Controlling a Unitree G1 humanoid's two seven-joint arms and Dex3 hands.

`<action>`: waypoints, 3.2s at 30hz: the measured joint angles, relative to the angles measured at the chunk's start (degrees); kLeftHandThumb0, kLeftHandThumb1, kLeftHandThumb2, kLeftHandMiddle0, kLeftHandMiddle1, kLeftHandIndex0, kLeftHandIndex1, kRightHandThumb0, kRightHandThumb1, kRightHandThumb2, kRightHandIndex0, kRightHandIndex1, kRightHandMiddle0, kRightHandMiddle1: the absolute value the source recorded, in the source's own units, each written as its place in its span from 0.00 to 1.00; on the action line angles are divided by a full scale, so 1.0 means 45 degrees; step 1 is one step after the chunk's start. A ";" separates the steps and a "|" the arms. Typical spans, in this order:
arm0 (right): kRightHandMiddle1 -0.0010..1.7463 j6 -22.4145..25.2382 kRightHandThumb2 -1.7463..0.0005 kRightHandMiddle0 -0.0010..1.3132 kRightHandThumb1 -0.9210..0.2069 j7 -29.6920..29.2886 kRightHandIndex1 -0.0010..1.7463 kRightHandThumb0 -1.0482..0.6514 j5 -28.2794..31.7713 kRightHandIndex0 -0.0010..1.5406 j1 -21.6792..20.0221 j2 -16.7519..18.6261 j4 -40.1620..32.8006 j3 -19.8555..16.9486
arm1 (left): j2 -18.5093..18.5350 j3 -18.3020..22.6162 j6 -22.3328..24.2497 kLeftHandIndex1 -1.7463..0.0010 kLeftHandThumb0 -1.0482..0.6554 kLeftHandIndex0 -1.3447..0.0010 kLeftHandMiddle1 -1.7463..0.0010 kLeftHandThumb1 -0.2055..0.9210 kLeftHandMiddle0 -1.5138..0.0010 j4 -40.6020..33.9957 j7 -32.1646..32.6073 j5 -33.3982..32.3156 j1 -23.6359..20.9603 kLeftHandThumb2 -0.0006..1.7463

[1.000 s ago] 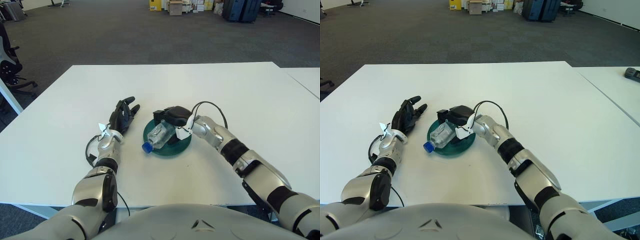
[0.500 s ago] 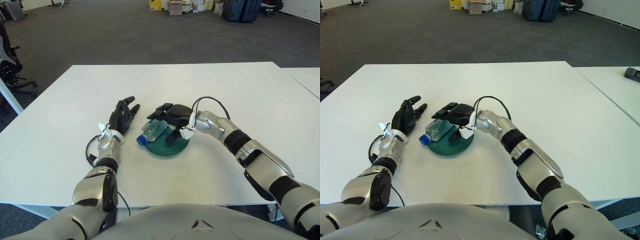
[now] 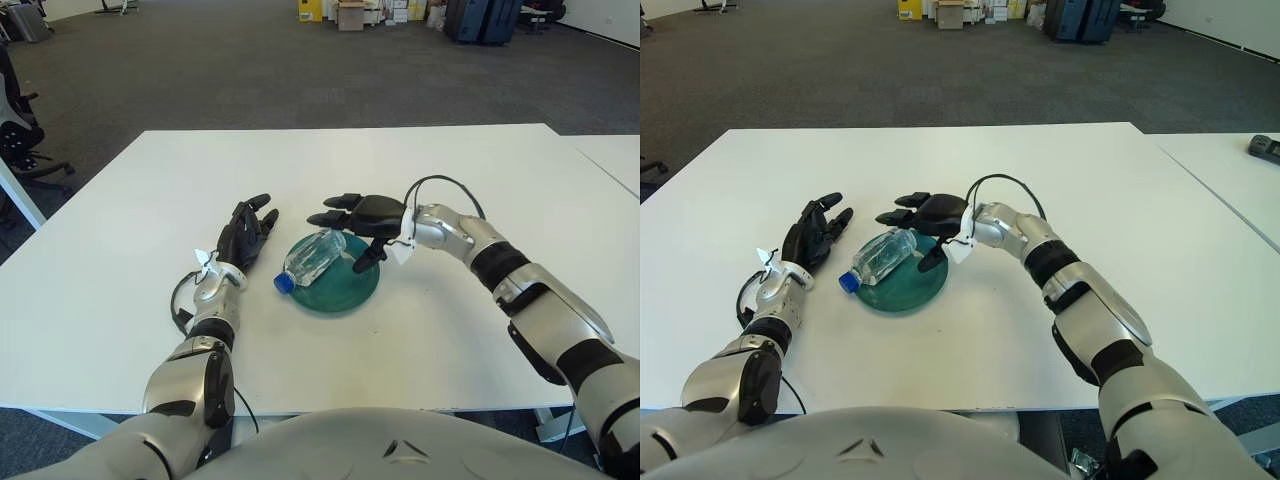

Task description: Put the bottle into the plate.

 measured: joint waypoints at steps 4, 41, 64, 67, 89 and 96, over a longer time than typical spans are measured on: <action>0.00 0.0099 0.71 0.00 0.00 0.0198 0.00 0.00 0.1243 0.00 0.0199 -0.0215 0.0177 -0.0989 | 0.0003 0.0037 0.0013 0.43 0.14 0.93 0.90 1.00 0.67 0.0022 -0.0100 -0.0066 -0.0005 0.49; 0.46 0.3778 0.51 0.05 0.00 0.0703 0.03 0.25 1.1256 0.31 0.2769 0.2406 0.5123 -1.0777 | 0.0332 0.0235 0.0402 0.38 0.12 0.90 0.64 1.00 0.71 0.0403 0.0192 -0.0141 -0.0290 0.48; 0.47 0.4468 0.56 0.05 0.00 0.1226 0.02 0.23 1.0932 0.35 0.2784 0.2390 0.5878 -1.1441 | 0.0578 0.0488 0.0569 0.38 0.12 0.89 0.63 1.00 0.71 0.0566 -0.0057 -0.0181 -0.0303 0.47; 0.47 0.4468 0.57 0.05 0.00 0.1139 0.02 0.24 1.0670 0.35 0.2784 0.2379 0.5891 -1.1291 | 0.0586 0.0485 0.0569 0.38 0.12 0.89 0.63 1.00 0.71 0.0574 -0.0055 -0.0170 -0.0302 0.47; 0.46 0.4235 0.56 0.01 0.00 0.0249 0.00 0.24 0.9699 0.29 0.2833 0.2501 0.5885 -1.0174 | 0.0809 -0.0127 -0.0135 0.42 0.13 0.98 0.70 1.00 0.77 0.0784 0.1151 0.0966 -0.0298 0.44; 0.47 0.4277 0.59 0.00 0.00 0.0104 0.00 0.22 0.9653 0.29 0.2888 0.2614 0.5920 -1.0068 | 0.0949 -0.0251 -0.0231 0.42 0.13 0.97 0.73 1.00 0.76 0.0852 0.1350 0.1213 -0.0299 0.44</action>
